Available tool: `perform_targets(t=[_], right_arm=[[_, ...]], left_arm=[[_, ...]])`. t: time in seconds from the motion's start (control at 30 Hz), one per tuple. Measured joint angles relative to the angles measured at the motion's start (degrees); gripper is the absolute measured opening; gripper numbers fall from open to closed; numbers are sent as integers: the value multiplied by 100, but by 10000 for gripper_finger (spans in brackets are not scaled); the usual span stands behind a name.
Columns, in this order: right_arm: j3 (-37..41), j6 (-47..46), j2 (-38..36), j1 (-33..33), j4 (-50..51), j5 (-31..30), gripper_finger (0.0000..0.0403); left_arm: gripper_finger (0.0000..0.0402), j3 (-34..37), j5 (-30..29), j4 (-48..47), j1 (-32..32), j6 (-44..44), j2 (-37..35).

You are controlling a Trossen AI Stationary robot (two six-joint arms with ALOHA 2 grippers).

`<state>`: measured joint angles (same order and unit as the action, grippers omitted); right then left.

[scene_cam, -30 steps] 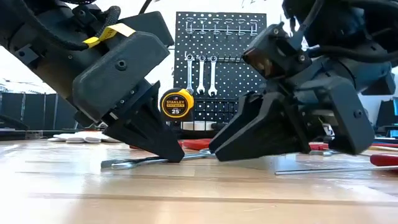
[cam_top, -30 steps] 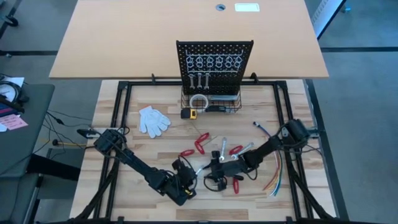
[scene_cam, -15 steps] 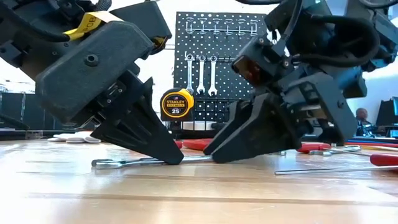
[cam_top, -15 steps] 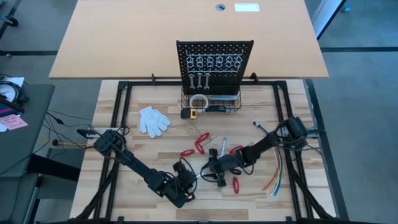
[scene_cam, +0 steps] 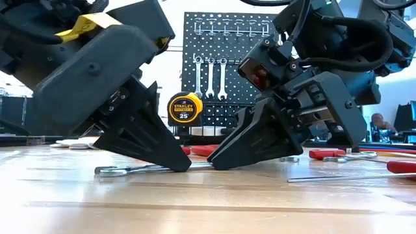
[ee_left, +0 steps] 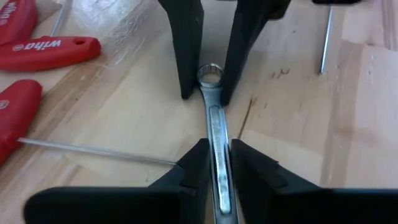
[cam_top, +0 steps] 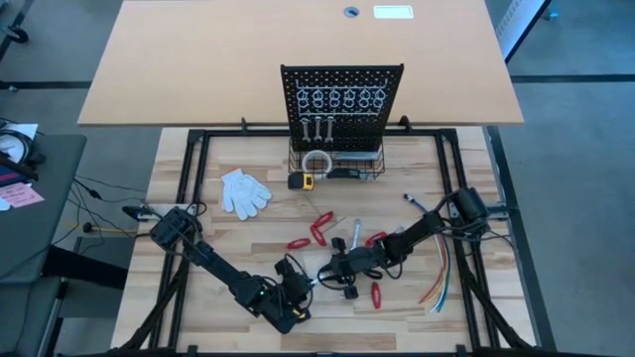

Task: Hang tools onto peg board
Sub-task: Hang the silver wrench on the peg board

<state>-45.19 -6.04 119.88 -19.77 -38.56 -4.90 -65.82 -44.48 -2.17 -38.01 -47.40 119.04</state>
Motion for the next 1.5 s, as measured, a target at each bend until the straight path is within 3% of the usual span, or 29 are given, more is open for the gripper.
perform_targets(t=[0.27,0.4,0.47,0.8,1.07,1.5], right_arm=[[42,177,-375,-261,280,-383,88],[52,340,-652,-437,675,-651,85],[46,377,-793,-518,899,-838,55],[-105,937,-1229,-894,1179,-1393,4],[-276,1045,-1262,-1025,1149,-1478,20],[-286,987,-1271,-1213,446,-1472,11]], left_arm=[[176,2,-241,-23,-93,-42,-2],[199,2,-272,-57,-78,-95,-7],[198,-3,-299,-38,-72,-126,-14],[161,-4,-196,-46,-56,-87,-17],[127,-11,-53,-48,-41,-80,-24],[5,-13,-70,-127,-66,-41,-28]])
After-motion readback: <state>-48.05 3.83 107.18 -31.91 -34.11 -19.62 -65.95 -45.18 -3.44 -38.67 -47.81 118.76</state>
